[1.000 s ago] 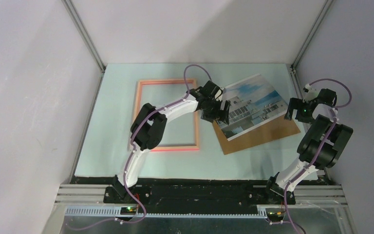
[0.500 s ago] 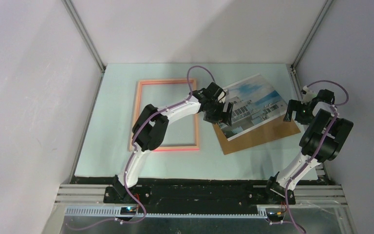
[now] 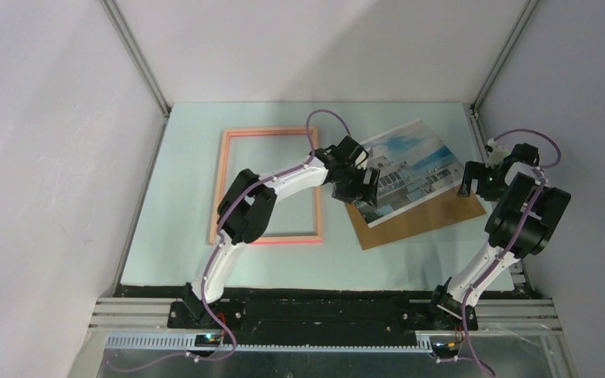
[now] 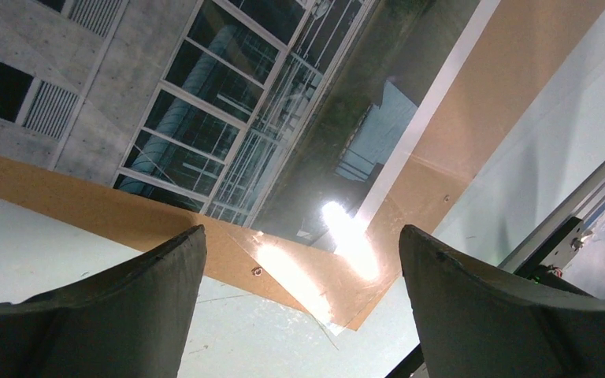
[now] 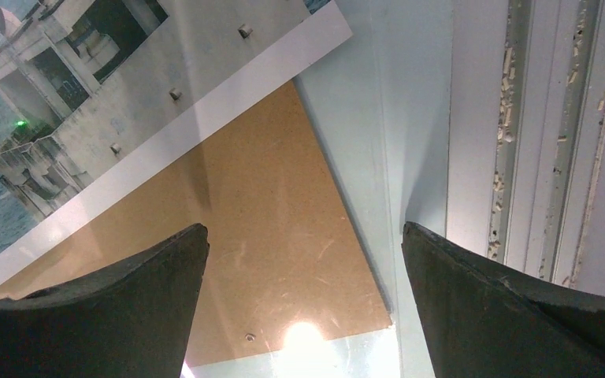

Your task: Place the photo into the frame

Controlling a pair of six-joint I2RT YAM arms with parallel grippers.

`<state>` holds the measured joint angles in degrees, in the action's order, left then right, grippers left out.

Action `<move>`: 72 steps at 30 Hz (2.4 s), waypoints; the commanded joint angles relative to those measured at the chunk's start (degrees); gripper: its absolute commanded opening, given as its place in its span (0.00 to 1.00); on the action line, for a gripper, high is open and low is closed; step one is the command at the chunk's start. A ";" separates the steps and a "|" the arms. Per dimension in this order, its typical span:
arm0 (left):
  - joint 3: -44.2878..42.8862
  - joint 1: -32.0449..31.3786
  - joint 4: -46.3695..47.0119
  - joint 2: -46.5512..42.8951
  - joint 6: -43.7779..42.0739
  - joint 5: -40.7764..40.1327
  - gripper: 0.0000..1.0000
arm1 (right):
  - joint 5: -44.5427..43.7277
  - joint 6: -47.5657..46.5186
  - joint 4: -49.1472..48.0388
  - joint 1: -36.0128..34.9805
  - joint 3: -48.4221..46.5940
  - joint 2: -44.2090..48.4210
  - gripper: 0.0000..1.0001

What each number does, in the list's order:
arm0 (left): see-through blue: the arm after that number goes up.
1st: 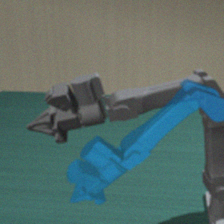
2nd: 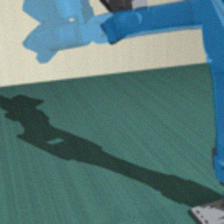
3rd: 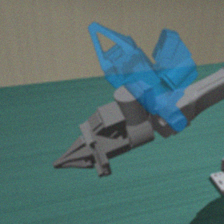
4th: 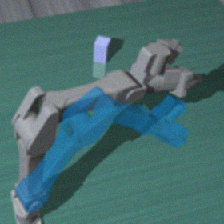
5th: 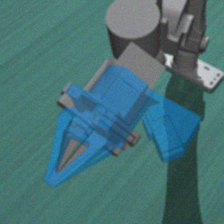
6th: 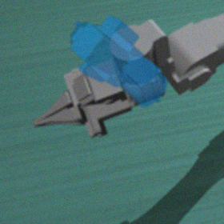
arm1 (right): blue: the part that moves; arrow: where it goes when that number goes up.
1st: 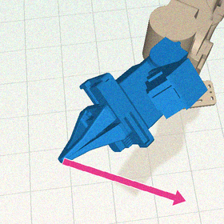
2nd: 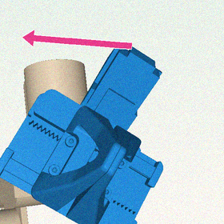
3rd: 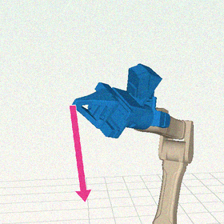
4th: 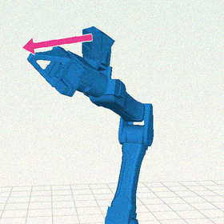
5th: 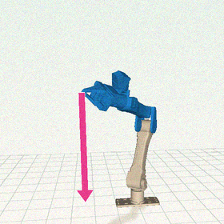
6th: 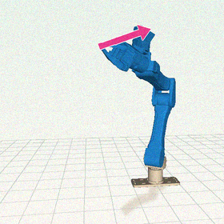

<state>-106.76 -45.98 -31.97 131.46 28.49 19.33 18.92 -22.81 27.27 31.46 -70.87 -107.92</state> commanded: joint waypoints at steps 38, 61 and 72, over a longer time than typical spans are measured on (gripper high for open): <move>-1.62 -1.16 0.68 2.02 -1.33 0.97 0.95 | 28.46 -8.79 21.77 5.13 -6.22 6.01 0.77; -1.09 -1.20 0.71 1.33 -2.53 0.12 0.95 | 30.16 -31.52 40.10 8.62 -10.87 2.95 0.60; -1.11 -1.19 0.75 0.38 -4.15 -1.27 0.95 | 30.20 -35.07 38.45 9.15 -12.35 -2.76 0.56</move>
<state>-108.55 -46.26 -32.32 133.05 26.63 19.90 47.22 -56.66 63.35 40.75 -81.78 -109.84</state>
